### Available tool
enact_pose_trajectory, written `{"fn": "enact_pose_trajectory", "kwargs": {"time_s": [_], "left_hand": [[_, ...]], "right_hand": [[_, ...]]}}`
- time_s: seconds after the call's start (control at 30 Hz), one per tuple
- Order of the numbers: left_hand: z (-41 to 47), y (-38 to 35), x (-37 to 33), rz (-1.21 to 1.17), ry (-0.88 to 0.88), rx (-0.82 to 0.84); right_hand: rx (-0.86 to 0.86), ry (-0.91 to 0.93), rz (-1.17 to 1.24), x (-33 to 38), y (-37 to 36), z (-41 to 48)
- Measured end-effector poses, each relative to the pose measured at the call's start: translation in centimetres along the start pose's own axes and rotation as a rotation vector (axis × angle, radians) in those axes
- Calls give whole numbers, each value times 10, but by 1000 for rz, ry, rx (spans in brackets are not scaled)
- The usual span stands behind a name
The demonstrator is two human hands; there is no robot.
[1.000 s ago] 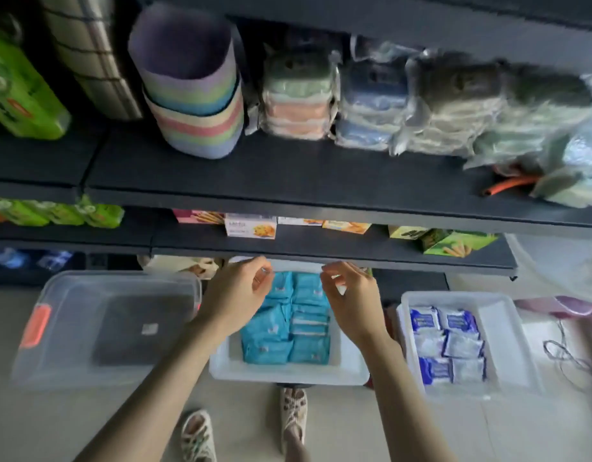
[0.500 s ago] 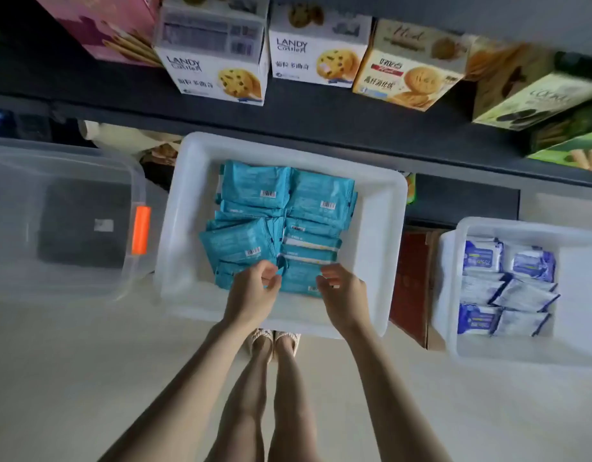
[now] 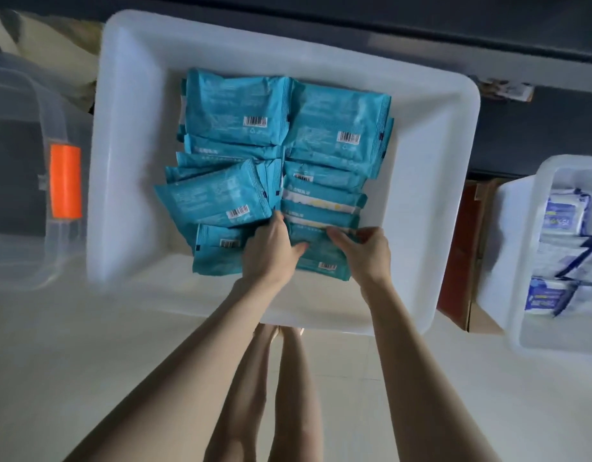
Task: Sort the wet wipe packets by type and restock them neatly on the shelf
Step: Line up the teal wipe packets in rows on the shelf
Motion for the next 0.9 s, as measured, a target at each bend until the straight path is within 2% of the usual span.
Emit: {"fn": "enact_pose_trajectory", "kwargs": {"time_s": [0.1,0.23,0.37,0.43,0.53,0.6,0.73,0.9], "left_hand": [[3,5,0,-51,-4,30],[-3,7,1,-187,-93,144],[-35,23,-1,-361,-233,111],[-60,43,0,-481,-246,154],[-102,85,4,-663,-180,253],[-130,123,9,-791,-172,253],[-178,212,38,-1006,-201,162],[-223,312,91,-1273,-126,60]], "right_hand": [[79,19,82,0,0,-1],[76,56,199,14,15,-14],[83,99,392,40,43,-47],[103,121,503,61,55,-72],[114,157,665,100,71,-113],[112,191,749,129,81,-141],[109,345,776,192,96,-193],[165,508,720,281,84,-259]]}}
Point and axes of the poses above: each hand's wrist, its own z-axis towards the middle knuckle, its own y-axis out of the back of the hand, x = y × z, the point moved 2 cm from there along z, towards the middle knuckle, and after that the axes turned 14 degrees about y, right-handed, at the moved point
